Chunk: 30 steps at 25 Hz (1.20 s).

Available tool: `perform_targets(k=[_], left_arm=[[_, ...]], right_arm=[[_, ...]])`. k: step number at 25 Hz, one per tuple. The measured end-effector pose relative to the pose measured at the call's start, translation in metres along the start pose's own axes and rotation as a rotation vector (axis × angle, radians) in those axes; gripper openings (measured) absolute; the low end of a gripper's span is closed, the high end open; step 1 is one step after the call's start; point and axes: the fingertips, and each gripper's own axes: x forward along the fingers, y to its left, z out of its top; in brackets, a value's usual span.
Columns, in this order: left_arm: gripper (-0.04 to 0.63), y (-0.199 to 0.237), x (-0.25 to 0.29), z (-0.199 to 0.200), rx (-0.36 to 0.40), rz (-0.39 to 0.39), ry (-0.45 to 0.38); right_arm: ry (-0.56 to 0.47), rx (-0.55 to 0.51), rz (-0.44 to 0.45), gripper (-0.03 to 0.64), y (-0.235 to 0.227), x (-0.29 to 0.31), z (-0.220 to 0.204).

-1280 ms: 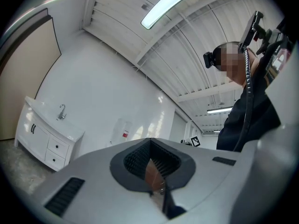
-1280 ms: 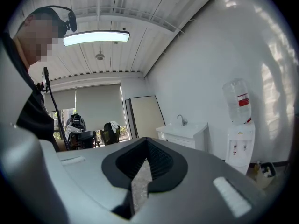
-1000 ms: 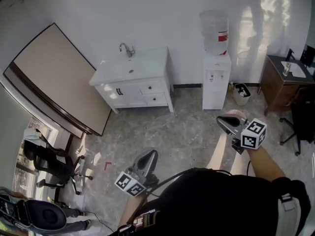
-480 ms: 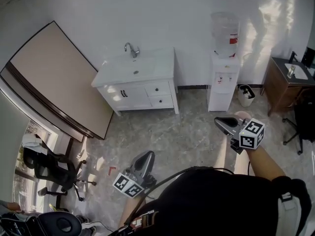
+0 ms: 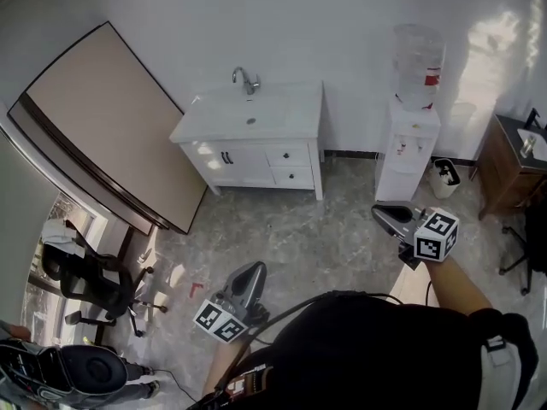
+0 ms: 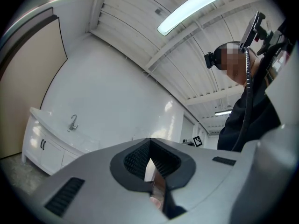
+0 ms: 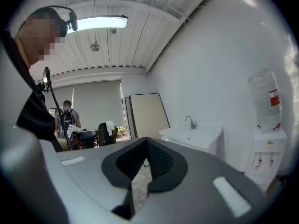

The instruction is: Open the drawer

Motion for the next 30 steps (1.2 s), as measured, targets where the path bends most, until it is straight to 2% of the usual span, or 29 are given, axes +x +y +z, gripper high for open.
perform_targets(k=[9, 14, 22, 30], left_arm=[[0.0, 0.001, 0.108, 0.0, 0.045, 0.105, -0.039], [0.0, -0.002, 0.164, -0.009, 0.051, 0.142, -0.037], [0.0, 0.008, 0.221, -0.031, 0.032, 0.164, 0.001], [0.0, 0.062, 0.245, -0.023, 0.017, 0.095, 0.0]], right_arm=[[-0.023, -0.021, 0.127, -0.005, -0.116, 0.013, 0.043], [-0.009, -0.01, 0.174, -0.005, -0.17, 0.006, 0.047], [0.01, 0.02, 0.173, -0.005, -0.233, 0.004, 0.036], [0.027, 0.018, 0.104, -0.005, -0.259, 0.035, 0.037]])
